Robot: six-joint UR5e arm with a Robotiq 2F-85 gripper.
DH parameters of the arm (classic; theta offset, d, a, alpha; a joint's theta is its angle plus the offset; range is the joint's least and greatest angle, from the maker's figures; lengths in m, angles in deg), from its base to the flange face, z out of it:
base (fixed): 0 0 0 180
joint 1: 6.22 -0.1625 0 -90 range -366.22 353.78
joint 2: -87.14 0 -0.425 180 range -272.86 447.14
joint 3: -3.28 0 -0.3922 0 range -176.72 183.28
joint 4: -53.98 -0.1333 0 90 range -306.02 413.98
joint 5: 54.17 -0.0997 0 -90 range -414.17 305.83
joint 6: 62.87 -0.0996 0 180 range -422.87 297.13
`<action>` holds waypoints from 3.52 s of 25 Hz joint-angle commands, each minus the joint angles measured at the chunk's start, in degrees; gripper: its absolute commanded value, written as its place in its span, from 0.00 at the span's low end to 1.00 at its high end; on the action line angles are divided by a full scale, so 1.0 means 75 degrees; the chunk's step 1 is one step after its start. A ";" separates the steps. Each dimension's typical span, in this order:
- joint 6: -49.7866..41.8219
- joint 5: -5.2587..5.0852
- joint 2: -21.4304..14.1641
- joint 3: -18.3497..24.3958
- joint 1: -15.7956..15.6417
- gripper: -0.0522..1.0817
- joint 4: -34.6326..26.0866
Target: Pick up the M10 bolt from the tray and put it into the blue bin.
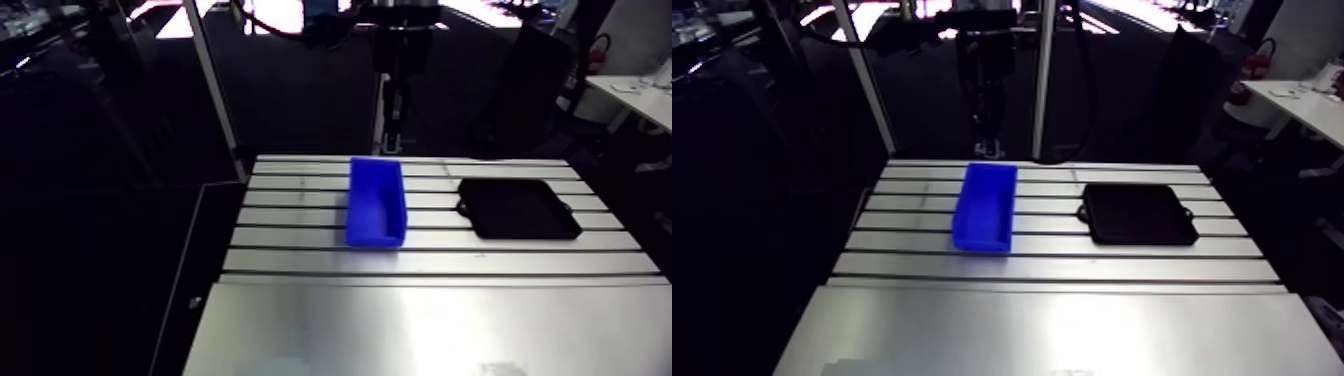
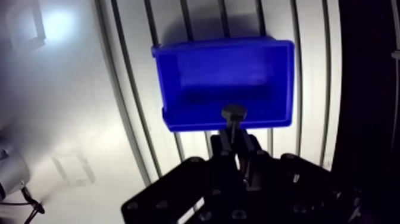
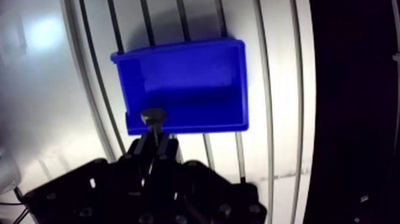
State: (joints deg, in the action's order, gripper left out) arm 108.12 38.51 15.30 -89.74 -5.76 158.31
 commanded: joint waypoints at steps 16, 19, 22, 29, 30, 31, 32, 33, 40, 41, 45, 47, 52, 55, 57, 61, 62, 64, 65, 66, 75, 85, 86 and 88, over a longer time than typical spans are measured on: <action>0.0119 0.0234 0.0199 -0.1114 -0.0179 0.96 0.1962; 0.0119 0.0234 0.0258 -0.1173 -0.0179 0.95 0.1997; 0.0119 0.0234 0.0328 -0.1219 -0.0168 0.95 0.2091; 0.0119 0.0234 0.0504 -0.1407 -0.0132 0.95 0.2314; 0.0119 0.0234 0.0551 -0.1419 -0.0121 0.95 0.2361; 0.0119 0.0234 0.0574 -0.1419 -0.0109 0.95 0.2384; 0.0107 0.0234 0.0586 -0.1442 -0.0109 0.95 0.2419; 0.0119 0.0234 0.0598 -0.1454 -0.0109 0.95 0.2443; 0.0037 0.0187 0.0820 -0.1606 -0.0097 0.95 0.2818; 0.0037 0.0175 0.0844 -0.1630 -0.0097 0.95 0.2818; 0.0025 0.0175 0.0949 -0.1653 -0.0097 0.95 0.2829; 0.0002 0.0187 0.1020 -0.1653 -0.0085 0.95 0.2829; 0.0002 0.0187 0.1043 -0.1677 -0.0074 0.94 0.2829; 0.0002 0.0175 0.1043 -0.1688 -0.0074 0.94 0.2829; -0.0010 0.0175 0.1043 -0.1688 -0.0074 0.92 0.2829; -0.0034 0.0163 0.1043 -0.1724 -0.0085 0.82 0.2912; -0.0045 0.0163 0.1043 -0.1747 -0.0085 0.81 0.2982; -0.0092 0.0175 0.1043 -0.1759 -0.0097 0.70 0.3169; -0.0104 0.0187 0.1043 -0.1770 -0.0097 0.62 0.3205; -0.0104 0.0199 0.1055 -0.1770 -0.0097 0.56 0.3205; -0.0116 0.0175 0.1055 -0.1759 -0.0074 0.19 0.3205; -0.0162 0.0187 0.0680 -0.1677 -0.0132 0.06 0.3111; -0.0162 0.0187 0.0586 -0.1665 -0.0144 0.06 0.3076; -0.0162 0.0175 0.0398 -0.1618 -0.0144 0.06 0.2912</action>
State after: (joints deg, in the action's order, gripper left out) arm 106.96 39.85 21.10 -102.44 -6.65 181.73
